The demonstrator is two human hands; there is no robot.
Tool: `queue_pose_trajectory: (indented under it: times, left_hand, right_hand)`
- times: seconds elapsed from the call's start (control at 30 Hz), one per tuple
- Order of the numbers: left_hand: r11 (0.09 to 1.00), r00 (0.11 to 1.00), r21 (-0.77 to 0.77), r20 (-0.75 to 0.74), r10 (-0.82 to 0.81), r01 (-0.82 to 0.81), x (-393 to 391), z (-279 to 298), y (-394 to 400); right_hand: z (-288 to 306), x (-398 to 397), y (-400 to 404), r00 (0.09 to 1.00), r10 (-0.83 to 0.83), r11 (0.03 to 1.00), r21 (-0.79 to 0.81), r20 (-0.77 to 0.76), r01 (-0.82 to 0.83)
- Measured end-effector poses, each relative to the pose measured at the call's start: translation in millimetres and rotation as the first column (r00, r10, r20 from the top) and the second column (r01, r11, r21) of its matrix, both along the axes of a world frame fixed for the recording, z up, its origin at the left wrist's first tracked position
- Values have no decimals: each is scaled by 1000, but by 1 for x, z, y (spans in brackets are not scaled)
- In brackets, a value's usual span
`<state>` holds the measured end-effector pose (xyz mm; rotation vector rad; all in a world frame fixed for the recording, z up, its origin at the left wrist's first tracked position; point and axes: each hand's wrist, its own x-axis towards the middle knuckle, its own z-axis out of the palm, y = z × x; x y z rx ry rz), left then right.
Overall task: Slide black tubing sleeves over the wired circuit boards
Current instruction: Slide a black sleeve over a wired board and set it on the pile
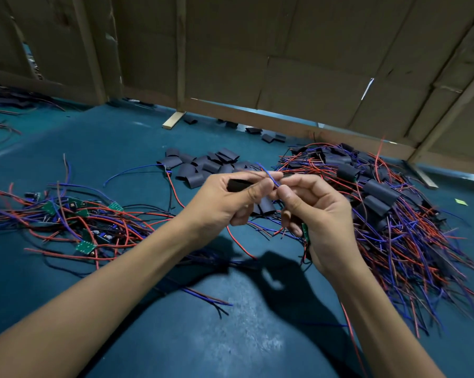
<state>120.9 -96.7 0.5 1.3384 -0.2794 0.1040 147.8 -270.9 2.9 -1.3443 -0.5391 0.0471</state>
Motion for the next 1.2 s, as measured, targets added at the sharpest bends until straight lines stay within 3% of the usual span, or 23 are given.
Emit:
queue_pose_trajectory:
  times: [0.1,0.33,0.47,0.6,0.7,0.87,0.93,1.0,1.2]
  left_hand:
    - [997,1000,-78,0,25,-25,2,0,3]
    - [976,974,23,75,214,-216,4,1,7]
    - [950,934,9,184,306,-313,2,0,-2]
    - [876,857,-14,201,475,-483,7,4,4]
    - [855,840,144,323,435,-498,4,5,12]
    - [861,843,223,417,341,-458,4,3,17]
    - [720,776,419,574,262,-553,5,0,26]
    - [585,710,501,677,194,-638,5,-2,30]
    - [518,636,480,752,173,-708,5,-5,27]
  right_hand:
    - [-3,0,2,999,47,993,-106,-22,-49]
    - [4,0,-5,983,181,932,-314,-35,-183]
    - [5,-3,-2,949,259,939,-182,-181,-291]
    - [7,-1,-2,957,193,966,-127,-216,-223]
    - [9,0,-5,991,67,980,-177,-113,-87]
    - [8,0,-7,999,-40,987,-160,-19,37]
    - [9,0,-8,997,-71,989,-126,11,72]
    - [11,-1,-10,996,-77,989,-127,44,82]
    - [15,-11,-3,979,-48,976,-200,199,89]
